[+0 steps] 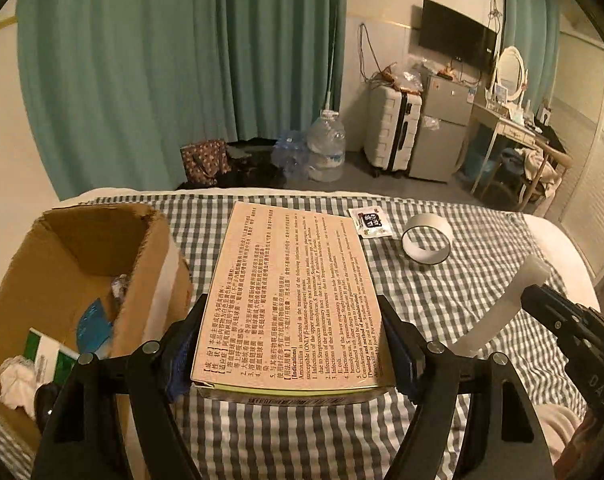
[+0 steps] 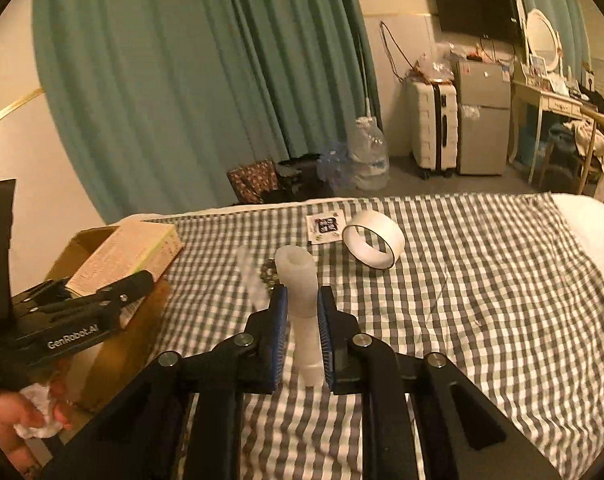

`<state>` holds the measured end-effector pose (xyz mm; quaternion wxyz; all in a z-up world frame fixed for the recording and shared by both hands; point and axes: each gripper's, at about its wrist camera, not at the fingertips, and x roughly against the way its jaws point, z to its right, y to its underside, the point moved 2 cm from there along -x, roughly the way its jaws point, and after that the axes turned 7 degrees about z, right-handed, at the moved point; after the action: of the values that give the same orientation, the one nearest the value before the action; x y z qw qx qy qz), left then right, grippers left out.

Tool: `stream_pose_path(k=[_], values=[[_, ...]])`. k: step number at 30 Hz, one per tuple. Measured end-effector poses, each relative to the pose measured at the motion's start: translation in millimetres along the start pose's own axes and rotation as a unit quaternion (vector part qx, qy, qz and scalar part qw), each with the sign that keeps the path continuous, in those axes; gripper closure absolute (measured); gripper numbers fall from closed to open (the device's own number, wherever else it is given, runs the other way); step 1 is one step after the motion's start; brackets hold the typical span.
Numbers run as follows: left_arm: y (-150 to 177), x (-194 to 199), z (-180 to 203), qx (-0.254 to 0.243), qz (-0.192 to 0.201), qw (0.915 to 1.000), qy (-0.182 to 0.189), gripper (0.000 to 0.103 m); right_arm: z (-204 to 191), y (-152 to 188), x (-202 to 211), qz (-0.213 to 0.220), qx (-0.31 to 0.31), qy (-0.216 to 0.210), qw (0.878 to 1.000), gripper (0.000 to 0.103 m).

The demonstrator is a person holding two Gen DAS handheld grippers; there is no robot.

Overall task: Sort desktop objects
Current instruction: 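Carry the tan box and white tube into the cardboard box and release both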

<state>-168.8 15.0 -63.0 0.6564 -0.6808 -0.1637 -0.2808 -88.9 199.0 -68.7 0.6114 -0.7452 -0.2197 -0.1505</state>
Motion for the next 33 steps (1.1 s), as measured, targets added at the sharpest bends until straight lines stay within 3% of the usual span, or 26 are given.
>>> stream_pose_path(k=[7,13,19,21,25,29,31,33], values=[[-9.2,41.9,-13.0,0.002,0.035,0.9994,0.002,0.024,-30.8,-3.8,33.6,0.02,0.034,-0.005,0.999,0.089],[-24.1,72.7,-40.2,0.013,0.061,0.998,-0.014,0.024,-69.1,-17.5,56.8,0.049,0.056,-0.036,0.997,0.091],[-25.9,90.8,-81.4,0.03,0.073,0.9963,-0.032,0.024,-107.1,-25.2,61.8,0.056,0.081,-0.066,0.993,0.095],[-24.2,92.5,-99.2,0.038,0.073,0.9957,-0.042,0.024,-120.3,-24.8,63.2,0.056,0.091,-0.076,0.991,0.103],[-18.8,91.1,-134.8,0.058,0.067,0.9944,-0.057,0.024,-144.3,-27.8,55.4,0.055,0.103,-0.097,0.988,0.103],[-4.5,84.8,-168.7,0.074,0.053,0.993,-0.076,0.024,-165.4,-19.3,28.0,0.026,0.124,-0.109,0.986,0.102],[3.7,81.1,-178.6,0.078,0.048,0.9927,-0.078,0.024,-164.3,-6.3,6.2,-0.014,0.117,-0.116,0.986,0.102],[8.9,75.5,-188.0,0.088,0.044,0.9918,-0.082,0.024,-157.7,12.8,-21.0,-0.059,0.112,-0.108,0.986,0.094]])
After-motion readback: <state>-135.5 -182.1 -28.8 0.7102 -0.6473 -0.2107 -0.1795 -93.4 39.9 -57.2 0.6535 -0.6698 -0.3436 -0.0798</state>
